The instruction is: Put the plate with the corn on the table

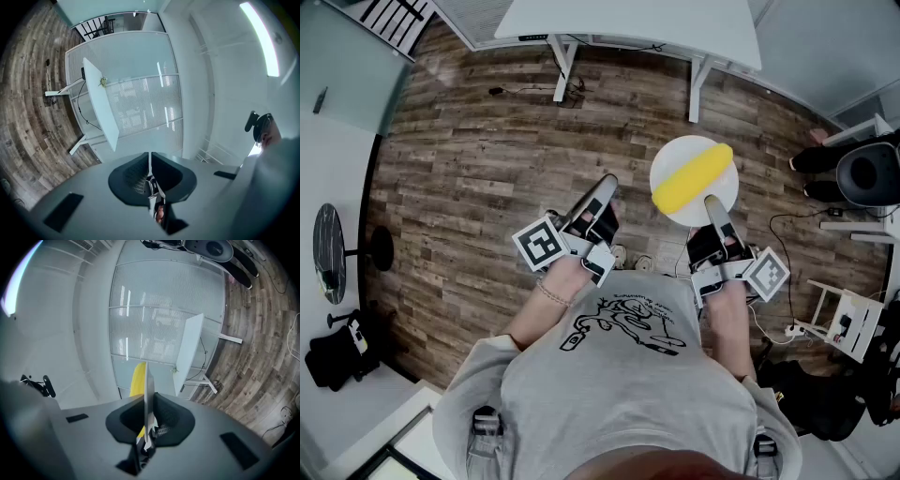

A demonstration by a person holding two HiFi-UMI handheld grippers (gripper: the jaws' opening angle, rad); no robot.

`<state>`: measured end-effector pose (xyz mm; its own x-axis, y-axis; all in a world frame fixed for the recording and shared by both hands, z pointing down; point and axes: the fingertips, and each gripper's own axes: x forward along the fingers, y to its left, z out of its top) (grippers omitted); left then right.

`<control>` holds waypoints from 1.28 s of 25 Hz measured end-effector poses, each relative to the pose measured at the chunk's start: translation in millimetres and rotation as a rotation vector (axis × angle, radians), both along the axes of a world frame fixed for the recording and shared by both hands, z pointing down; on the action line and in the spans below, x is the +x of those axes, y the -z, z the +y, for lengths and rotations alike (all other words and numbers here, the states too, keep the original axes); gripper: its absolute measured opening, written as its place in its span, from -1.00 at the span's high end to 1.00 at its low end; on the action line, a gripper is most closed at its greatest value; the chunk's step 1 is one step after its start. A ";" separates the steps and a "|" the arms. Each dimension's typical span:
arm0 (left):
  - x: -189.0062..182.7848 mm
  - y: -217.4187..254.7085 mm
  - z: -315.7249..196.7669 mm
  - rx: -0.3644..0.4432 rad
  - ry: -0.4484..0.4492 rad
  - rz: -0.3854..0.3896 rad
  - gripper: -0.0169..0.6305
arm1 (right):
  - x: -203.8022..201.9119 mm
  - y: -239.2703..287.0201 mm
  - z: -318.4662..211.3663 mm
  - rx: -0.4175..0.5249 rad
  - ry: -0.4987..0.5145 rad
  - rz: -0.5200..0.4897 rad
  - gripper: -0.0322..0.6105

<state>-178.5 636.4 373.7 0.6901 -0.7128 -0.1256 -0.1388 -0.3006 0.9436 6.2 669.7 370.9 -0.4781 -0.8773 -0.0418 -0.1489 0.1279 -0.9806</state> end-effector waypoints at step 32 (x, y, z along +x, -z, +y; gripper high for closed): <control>31.8 8.0 -168.4 0.040 -0.035 -0.002 0.85 | 22.4 -2.7 -167.4 0.030 0.007 -0.032 0.80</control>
<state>-146.7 467.9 365.7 0.7149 -0.6824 -0.1521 -0.1298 -0.3433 0.9302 28.5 502.3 373.7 -0.4825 -0.8720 -0.0831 -0.1169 0.1580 -0.9805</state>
